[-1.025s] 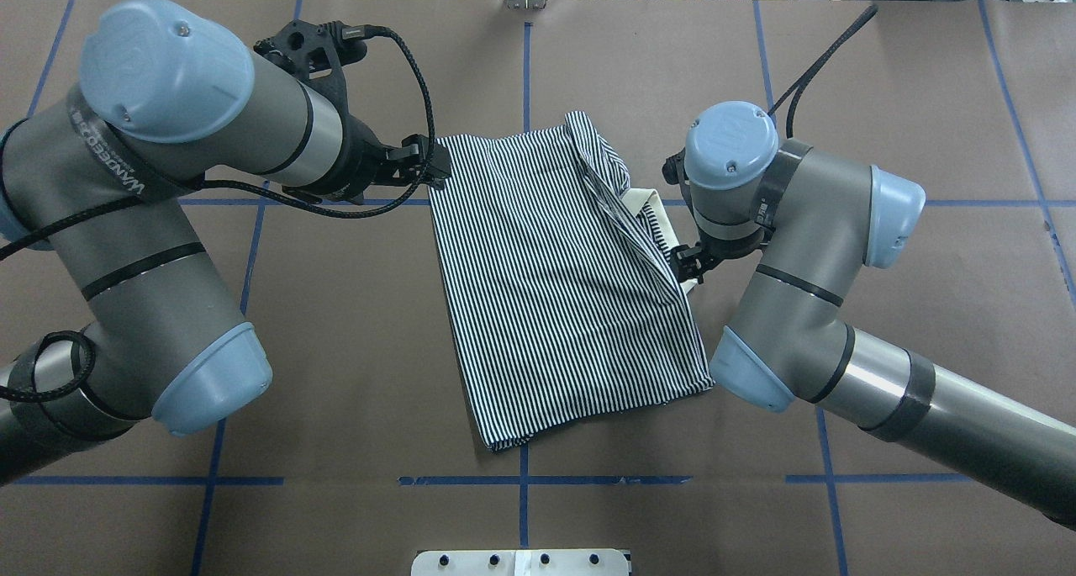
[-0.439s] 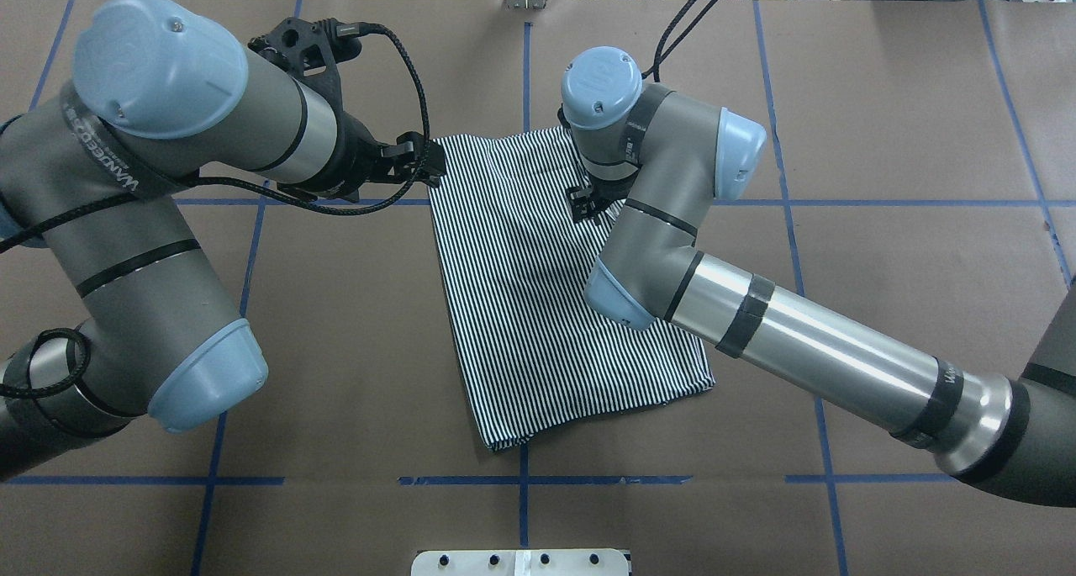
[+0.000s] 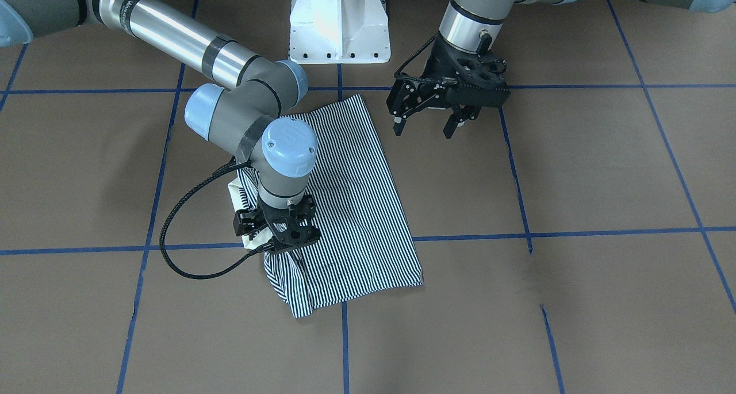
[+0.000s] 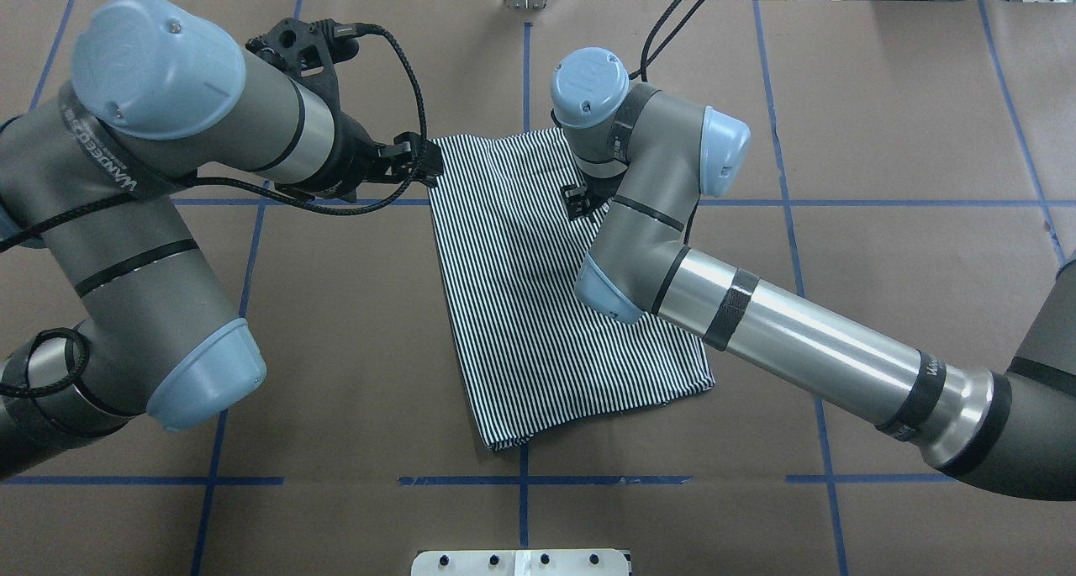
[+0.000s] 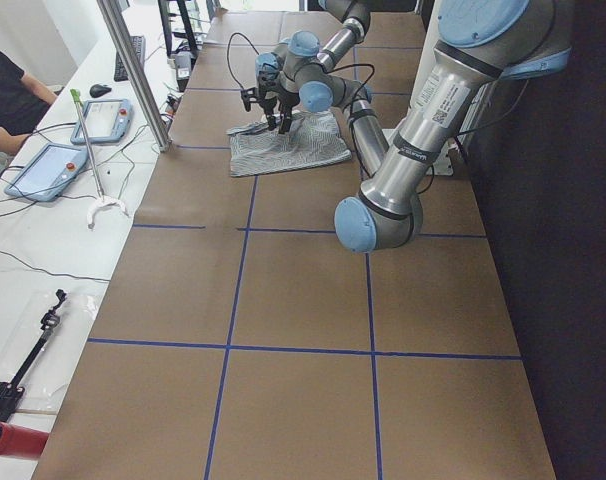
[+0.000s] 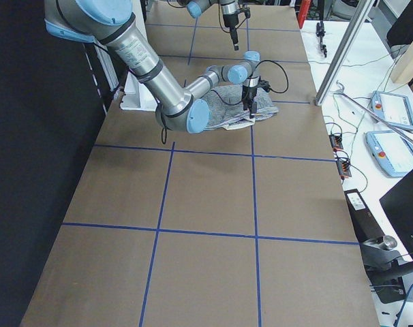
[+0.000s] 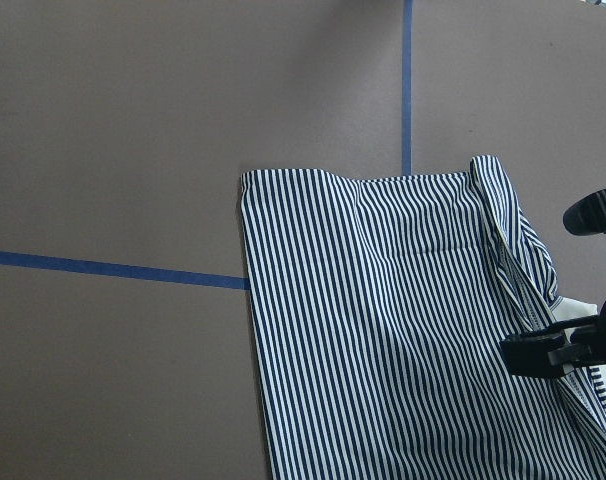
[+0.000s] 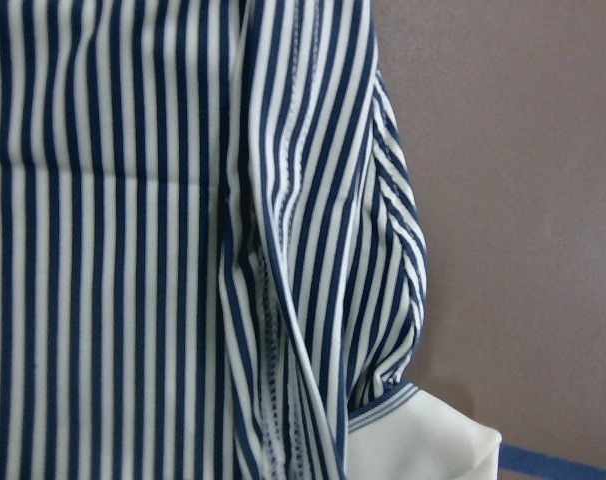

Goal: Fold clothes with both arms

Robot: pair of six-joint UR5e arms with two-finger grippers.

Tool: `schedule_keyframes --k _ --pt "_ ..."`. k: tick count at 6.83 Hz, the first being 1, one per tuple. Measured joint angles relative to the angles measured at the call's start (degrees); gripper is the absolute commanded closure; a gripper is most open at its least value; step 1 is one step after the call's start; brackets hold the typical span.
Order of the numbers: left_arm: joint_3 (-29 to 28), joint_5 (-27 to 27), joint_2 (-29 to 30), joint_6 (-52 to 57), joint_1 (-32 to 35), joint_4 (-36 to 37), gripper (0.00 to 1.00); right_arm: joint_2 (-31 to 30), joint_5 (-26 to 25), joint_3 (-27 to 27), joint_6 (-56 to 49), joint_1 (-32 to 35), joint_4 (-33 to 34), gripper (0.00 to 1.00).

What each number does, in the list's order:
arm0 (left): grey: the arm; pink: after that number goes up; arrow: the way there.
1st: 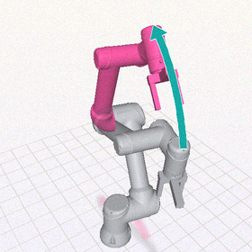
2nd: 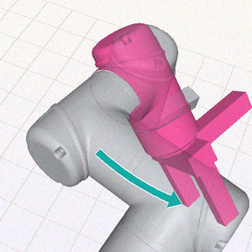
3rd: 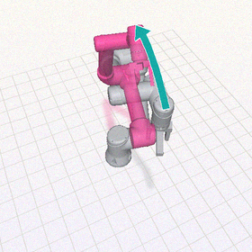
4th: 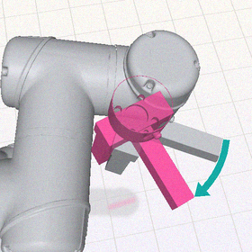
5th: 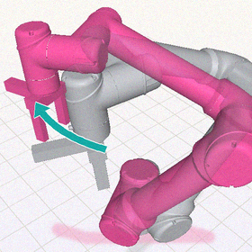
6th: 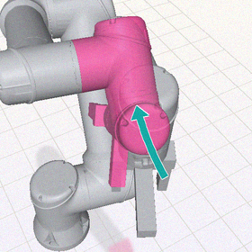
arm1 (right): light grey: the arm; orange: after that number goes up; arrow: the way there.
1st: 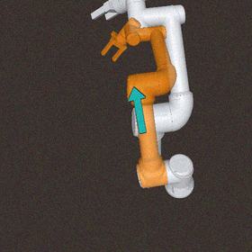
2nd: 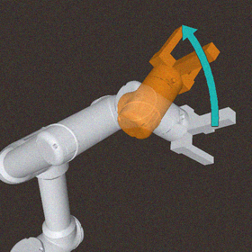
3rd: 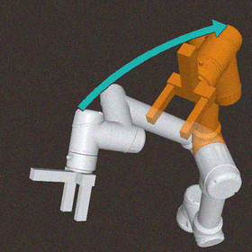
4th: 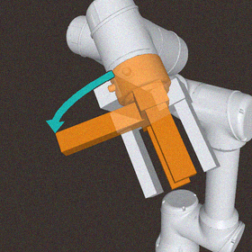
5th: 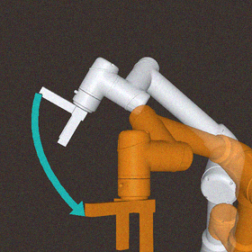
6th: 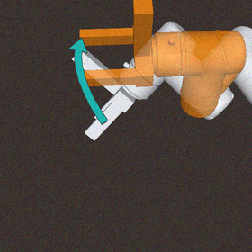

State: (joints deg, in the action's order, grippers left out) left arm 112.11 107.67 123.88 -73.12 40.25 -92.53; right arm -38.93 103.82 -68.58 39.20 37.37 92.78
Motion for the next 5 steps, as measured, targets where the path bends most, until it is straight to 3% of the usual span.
schedule_keyframes --k 5 --pt "0.01 0.0 0.05 -0.08 0.09 -0.1 0.0 -1.73 -1.19 0.11 -2.92 0.74 0.0 0.0"
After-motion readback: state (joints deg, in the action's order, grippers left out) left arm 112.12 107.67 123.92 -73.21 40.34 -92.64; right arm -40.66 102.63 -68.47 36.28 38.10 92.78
